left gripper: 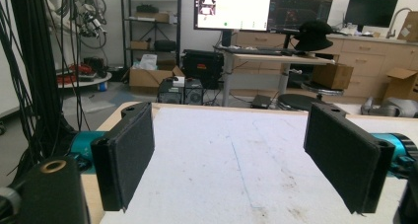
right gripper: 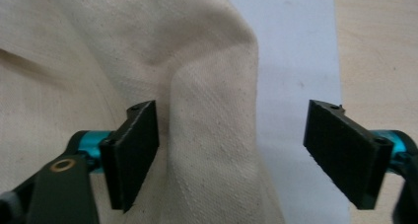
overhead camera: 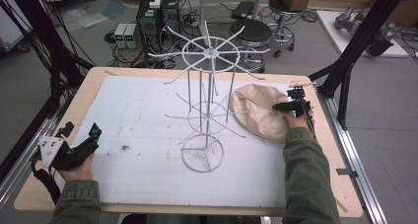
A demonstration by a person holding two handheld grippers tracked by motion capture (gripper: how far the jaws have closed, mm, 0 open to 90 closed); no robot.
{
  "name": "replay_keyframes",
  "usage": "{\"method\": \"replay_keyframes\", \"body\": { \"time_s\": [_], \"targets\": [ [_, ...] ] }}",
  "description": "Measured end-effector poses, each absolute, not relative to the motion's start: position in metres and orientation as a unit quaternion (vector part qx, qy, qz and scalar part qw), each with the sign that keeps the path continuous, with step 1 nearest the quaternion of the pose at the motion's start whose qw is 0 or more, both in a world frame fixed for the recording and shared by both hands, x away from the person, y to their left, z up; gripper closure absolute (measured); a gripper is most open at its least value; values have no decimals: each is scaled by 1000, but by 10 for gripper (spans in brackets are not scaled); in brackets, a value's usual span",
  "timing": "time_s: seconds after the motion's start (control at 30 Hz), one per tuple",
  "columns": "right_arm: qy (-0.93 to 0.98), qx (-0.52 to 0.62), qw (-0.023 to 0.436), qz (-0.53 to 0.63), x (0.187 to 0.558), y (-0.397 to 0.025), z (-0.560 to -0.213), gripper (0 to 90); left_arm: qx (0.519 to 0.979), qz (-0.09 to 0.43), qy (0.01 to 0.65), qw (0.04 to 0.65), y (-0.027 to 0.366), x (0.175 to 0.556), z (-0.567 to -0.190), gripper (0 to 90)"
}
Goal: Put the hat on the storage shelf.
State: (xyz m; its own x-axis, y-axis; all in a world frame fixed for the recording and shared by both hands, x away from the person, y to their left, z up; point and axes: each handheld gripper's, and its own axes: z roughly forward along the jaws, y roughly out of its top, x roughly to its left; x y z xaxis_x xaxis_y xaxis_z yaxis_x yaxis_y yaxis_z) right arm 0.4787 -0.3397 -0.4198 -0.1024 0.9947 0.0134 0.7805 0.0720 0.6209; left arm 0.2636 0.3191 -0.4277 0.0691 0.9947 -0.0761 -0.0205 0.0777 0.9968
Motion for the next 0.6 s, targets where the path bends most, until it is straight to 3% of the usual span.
{"method": "replay_keyframes", "body": {
  "time_s": [0.3, 0.47, 0.6],
  "targets": [
    [703, 641, 187, 245, 480, -339, -422, 354, 492, 467, 497, 541, 319, 264, -427, 198],
    [705, 642, 176, 245, 480, -335, -421, 549, 492, 466, 497, 542, 319, 264, -428, 199],
    [699, 648, 177, 244, 480, -335, -420, 621, 493, 466, 497, 541, 319, 264, -428, 200]
  ]
}}
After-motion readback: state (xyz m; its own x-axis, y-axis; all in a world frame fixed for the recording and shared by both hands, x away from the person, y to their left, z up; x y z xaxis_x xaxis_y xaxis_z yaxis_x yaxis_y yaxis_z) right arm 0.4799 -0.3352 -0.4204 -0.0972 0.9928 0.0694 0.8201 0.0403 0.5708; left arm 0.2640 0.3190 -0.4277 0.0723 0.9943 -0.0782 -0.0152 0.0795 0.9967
